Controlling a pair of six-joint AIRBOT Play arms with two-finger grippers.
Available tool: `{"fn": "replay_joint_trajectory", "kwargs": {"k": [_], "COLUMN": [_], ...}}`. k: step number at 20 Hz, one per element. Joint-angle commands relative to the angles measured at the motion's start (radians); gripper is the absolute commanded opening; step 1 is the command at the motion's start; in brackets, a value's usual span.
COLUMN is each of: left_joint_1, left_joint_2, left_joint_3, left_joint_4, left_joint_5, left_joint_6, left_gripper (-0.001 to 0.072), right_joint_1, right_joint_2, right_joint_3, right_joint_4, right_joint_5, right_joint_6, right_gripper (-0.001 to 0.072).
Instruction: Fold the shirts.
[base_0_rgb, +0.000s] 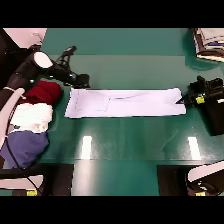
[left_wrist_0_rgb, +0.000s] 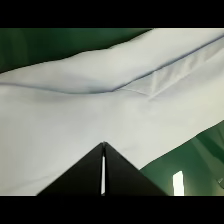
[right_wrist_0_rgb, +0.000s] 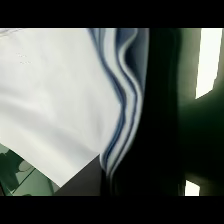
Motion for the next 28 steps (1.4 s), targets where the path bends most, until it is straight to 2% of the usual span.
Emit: {"fn": "replay_joint_trajectory", "kwargs": {"k": [1,7,10,13,23,28], "left_joint_1": [-0.097,-0.264,-0.321,-0.344,-0.345,-0.299], "left_joint_2": [-0.075,-0.354,-0.468,-0.521,-0.544,-0.416], "left_joint_3": [0.024,0.316,0.428,0.443,0.445,0.452], "left_joint_4": [-0.062,-0.095,-0.095,-0.095,-0.057,0.093], "left_joint_5": [0.095,0.097,0.081,0.084,0.057,0.009], "left_joint_6": [0.0,0.0,-0.002,-0.005,-0.003,0.0], "left_gripper": [0.0029,0.0028,0.0029,0.0029,0.0028,0.0028], "right_joint_1": [0.012,0.131,0.23,0.345,0.606,0.643], "right_joint_2": [0.09,0.322,0.358,0.357,0.222,0.203], "right_joint_3": [0.001,0.067,0.208,0.349,0.674,0.65], "right_joint_4": [0.035,0.083,0.14,0.138,0.131,0.133], "right_joint_5": [0.036,0.074,0.089,0.096,0.109,0.097], "right_joint_6": [0.023,0.155,0.216,0.27,0.308,0.307], "right_gripper": [0.0013,0.0012,0.0012,0.0012,0.0012,0.0012]}}
